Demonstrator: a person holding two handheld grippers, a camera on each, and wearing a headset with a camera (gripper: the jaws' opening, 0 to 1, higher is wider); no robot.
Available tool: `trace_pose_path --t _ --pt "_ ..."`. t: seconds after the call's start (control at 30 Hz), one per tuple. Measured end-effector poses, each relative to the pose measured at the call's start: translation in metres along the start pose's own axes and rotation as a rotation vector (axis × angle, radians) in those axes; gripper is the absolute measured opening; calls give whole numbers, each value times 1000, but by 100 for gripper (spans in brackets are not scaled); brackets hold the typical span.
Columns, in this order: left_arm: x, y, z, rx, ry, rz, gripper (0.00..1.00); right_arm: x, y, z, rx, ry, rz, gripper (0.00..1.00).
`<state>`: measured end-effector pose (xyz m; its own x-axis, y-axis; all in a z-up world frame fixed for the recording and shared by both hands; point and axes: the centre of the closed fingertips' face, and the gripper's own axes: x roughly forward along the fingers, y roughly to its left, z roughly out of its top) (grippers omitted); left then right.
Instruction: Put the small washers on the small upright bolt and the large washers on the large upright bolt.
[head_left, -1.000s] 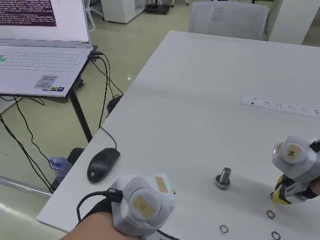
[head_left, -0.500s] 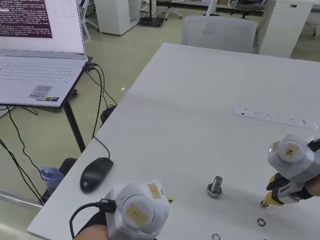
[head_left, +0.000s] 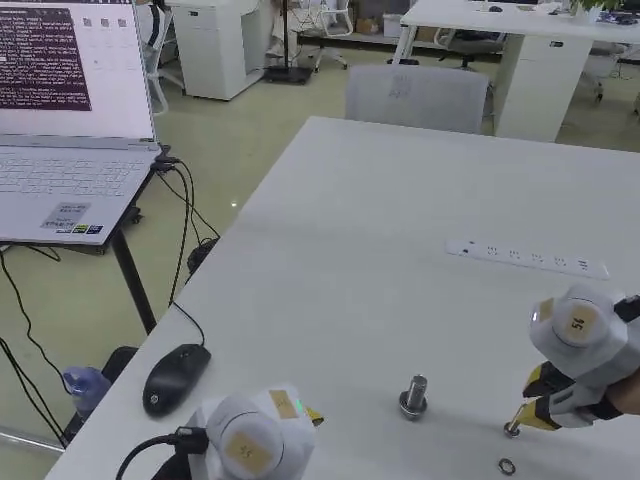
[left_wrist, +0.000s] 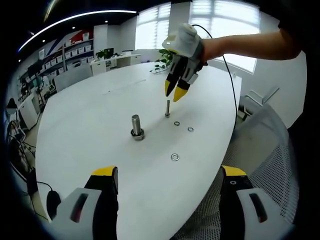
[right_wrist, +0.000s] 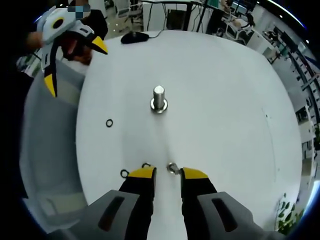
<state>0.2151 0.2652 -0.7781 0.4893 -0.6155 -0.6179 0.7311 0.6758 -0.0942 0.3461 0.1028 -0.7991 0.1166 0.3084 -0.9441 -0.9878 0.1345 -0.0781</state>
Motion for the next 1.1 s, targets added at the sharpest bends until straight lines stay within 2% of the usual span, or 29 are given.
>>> trace_pose_path --t 0.33,0.4,0.63,0.9,1.1 --pt "-4 8 1 -12 -5 18 81 -4 21 1 8 -20 21 20" --pt "-5 9 2 1 -17 22 78 -4 27 1 8 -23 24 20" --pt "-5 9 1 -3 -19 20 73 8 43 -3 19 -28 36 19" --pt "-5 9 2 14 -23 20 73 24 42 -12 25 -8 26 18" --pt "-4 10 1 44 -8 15 76 39 39 -15 41 -3 30 19"
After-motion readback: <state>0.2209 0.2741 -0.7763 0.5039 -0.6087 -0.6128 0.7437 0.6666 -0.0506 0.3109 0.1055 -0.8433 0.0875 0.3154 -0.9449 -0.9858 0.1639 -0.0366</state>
